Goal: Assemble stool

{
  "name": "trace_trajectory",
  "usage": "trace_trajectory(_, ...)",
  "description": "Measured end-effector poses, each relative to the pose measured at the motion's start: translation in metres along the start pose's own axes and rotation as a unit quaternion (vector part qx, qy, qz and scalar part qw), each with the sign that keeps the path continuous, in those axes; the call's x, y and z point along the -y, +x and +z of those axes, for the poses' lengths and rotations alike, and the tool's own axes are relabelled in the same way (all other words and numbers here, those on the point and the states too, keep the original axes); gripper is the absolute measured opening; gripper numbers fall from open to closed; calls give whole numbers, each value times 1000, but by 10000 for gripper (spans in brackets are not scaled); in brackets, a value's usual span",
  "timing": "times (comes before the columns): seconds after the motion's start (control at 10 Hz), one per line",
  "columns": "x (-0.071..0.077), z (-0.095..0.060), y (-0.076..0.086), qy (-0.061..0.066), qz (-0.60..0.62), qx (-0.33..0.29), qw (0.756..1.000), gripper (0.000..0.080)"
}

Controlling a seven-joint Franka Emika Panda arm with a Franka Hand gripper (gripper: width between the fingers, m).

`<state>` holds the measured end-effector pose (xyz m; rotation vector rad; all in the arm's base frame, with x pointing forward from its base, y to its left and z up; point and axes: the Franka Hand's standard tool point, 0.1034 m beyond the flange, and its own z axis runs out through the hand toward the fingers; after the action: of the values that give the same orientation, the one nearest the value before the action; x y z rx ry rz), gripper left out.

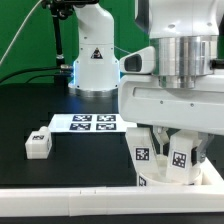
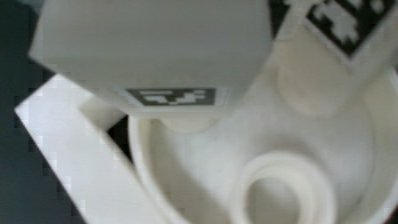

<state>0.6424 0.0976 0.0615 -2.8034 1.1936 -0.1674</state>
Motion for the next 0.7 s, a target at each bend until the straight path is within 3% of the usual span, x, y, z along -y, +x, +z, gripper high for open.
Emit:
trace_trajectory(0.5, 0, 0, 0, -1, 149, 7, 989, 337)
trace_trajectory(0.7, -1, -1, 4, -8, 305, 28, 952, 337)
